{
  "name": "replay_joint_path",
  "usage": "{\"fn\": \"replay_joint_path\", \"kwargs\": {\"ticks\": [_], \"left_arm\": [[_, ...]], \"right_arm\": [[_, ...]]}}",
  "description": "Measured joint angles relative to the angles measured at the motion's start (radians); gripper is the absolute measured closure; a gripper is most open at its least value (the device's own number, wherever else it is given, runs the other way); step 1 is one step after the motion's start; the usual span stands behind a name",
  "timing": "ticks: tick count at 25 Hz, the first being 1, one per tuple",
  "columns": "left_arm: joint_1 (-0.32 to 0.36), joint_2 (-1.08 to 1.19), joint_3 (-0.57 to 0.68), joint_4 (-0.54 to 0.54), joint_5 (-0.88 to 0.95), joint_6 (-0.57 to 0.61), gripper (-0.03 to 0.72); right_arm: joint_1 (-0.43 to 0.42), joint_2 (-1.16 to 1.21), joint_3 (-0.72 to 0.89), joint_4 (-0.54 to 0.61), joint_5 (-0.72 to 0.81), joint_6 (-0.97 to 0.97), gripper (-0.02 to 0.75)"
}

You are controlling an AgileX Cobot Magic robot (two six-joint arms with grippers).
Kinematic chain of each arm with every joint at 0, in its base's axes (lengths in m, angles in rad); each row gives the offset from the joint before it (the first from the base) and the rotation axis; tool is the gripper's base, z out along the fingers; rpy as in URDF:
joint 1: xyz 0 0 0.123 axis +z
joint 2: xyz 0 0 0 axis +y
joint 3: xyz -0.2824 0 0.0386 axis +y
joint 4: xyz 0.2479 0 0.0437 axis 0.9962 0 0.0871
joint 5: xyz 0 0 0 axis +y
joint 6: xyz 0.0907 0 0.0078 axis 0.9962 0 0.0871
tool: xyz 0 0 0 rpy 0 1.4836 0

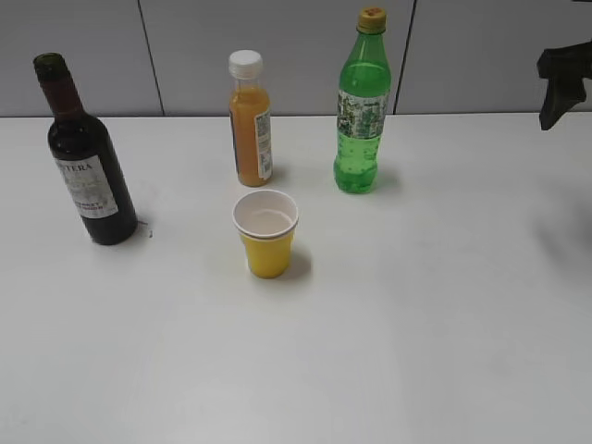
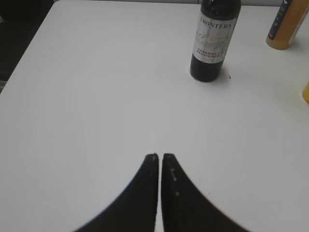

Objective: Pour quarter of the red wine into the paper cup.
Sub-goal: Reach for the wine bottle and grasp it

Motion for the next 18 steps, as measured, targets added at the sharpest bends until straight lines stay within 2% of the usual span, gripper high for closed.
{"fn": "replay_joint_path", "kwargs": {"ticks": [3, 8, 12, 18], "left_arm": [[0.000, 0.000, 0.000, 0.000, 0.000, 0.000, 0.690], [0.000, 0.000, 0.000, 0.000, 0.000, 0.000, 0.690], [0.000, 0.000, 0.000, 0.000, 0.000, 0.000, 0.690], [0.000, 0.000, 0.000, 0.000, 0.000, 0.000, 0.690]], "right_arm": [[-0.016, -0.006, -0.067, 0.052, 0.150, -0.073, 0.142], [-0.016, -0.109, -0.040, 0.116, 0.179, -0.126, 0.142], [-0.016, -0.279, 0.087, 0.125, 0.185, -0.232, 0.143], [-0.016, -0.590, 0.345, 0.122, 0.190, -0.261, 0.143]]}}
